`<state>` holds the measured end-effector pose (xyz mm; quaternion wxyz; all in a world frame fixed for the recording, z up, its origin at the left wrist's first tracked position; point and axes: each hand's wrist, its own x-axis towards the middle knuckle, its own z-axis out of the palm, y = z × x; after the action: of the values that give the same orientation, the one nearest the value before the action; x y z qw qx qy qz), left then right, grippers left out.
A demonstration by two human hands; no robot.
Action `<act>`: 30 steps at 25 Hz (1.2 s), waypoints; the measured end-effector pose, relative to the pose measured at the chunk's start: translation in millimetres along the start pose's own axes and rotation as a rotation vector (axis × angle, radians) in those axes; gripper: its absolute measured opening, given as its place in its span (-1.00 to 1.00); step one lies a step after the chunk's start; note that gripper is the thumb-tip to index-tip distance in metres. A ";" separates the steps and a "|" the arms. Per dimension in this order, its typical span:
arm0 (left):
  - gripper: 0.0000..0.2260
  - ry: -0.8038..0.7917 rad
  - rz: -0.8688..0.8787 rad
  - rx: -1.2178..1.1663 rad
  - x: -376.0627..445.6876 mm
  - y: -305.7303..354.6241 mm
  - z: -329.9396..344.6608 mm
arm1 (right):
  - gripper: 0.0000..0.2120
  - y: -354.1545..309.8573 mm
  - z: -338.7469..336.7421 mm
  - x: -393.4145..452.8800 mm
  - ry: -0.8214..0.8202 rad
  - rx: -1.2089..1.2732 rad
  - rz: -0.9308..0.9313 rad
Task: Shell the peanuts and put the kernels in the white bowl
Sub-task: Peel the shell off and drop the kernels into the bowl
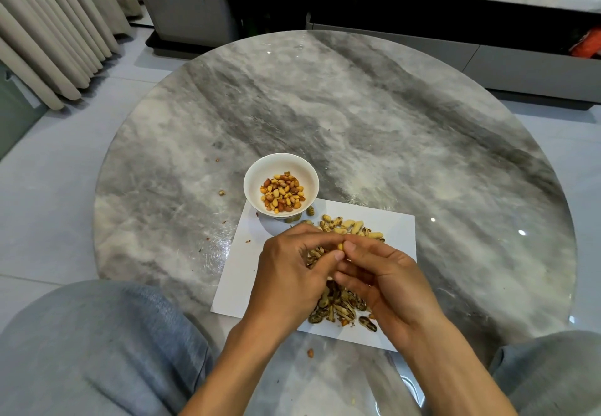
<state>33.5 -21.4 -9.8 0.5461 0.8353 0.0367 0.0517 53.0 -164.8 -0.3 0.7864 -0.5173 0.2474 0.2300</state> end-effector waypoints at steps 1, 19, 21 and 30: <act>-0.83 0.007 0.002 0.017 0.6 -1.5 0.6 | -0.88 1.6 0.6 0.4 0.035 -0.076 -0.059; -0.83 -0.032 -0.148 -0.196 1.1 9.3 -3.6 | -0.72 1.9 1.1 4.5 -0.036 0.114 0.047; -0.81 -0.008 -0.121 -0.198 0.9 9.2 -3.0 | -0.74 2.5 3.3 4.2 -0.027 0.185 0.051; -0.78 -0.068 -0.157 -0.125 2.9 3.7 -2.6 | -0.76 6.1 9.3 6.3 -0.042 0.301 0.204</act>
<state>36.1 -20.2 -5.2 0.6005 0.7954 0.0800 -0.0175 55.5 -153.3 -5.4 0.8325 -0.3609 0.3137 0.2798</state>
